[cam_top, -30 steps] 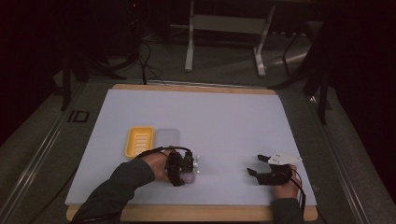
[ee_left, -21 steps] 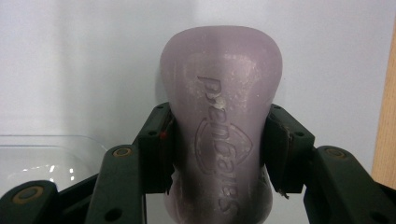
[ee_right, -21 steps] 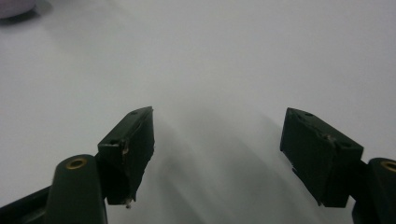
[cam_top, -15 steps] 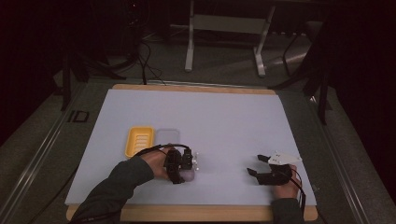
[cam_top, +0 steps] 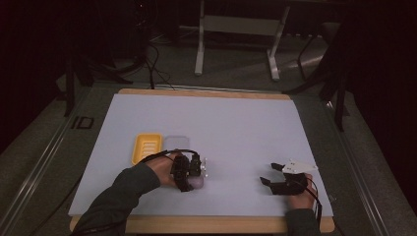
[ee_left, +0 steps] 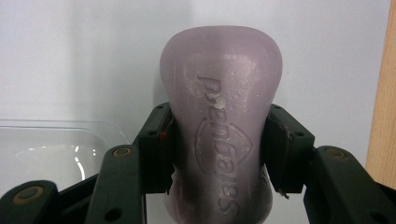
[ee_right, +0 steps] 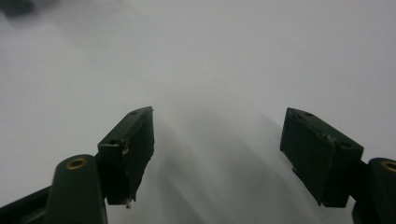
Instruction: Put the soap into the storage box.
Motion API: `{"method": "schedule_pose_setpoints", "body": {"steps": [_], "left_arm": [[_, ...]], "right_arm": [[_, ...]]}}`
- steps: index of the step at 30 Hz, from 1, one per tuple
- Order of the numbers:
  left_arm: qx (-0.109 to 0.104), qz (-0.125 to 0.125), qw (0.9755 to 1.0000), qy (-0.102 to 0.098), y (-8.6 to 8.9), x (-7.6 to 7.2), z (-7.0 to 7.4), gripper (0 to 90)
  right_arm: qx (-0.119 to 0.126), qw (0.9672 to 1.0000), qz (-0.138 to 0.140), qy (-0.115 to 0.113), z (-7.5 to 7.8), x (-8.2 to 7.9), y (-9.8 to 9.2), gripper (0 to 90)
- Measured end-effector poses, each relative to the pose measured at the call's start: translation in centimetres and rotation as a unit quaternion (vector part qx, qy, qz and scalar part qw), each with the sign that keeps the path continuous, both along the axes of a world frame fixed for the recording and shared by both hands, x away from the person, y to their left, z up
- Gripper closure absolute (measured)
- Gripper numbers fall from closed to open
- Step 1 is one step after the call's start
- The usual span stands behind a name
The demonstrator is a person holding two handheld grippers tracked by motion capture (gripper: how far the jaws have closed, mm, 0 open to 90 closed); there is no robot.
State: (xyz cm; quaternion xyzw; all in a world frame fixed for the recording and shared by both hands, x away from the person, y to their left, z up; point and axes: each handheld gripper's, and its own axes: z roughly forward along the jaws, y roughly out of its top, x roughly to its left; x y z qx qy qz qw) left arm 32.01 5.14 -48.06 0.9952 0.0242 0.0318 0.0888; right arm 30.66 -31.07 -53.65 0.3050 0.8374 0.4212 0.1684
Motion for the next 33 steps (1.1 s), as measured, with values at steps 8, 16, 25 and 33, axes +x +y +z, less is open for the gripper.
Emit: {"method": "schedule_pose_setpoints", "body": {"steps": [8, 16, 25, 33], "left_arm": [[-0.003, 0.005, 1.0000, -0.006, 0.2, 0.2, 0.6, 49.9], [-0.009, 0.007, 0.9999, -0.008, 0.5, 0.4, 1.0, 50.0], [-0.009, 0.009, 0.9998, -0.017, 0.9, 0.6, 1.7, 50.0], [-0.015, 0.017, 0.9995, -0.022, 1.5, 0.9, 2.4, 50.0]], "right_arm": [[0.000, 1.0000, 0.000, 0.000, 0.0, 0.0, 0.0, 25.6], [0.000, 1.0000, 0.000, 0.000, 0.0, 0.0, 0.0, 25.6], [0.000, 1.0000, 0.000, 0.000, 0.0, 0.0, 0.0, 25.6], [0.000, 1.0000, 0.000, 0.000, 0.0, 0.0, 0.0, 25.6]]}}
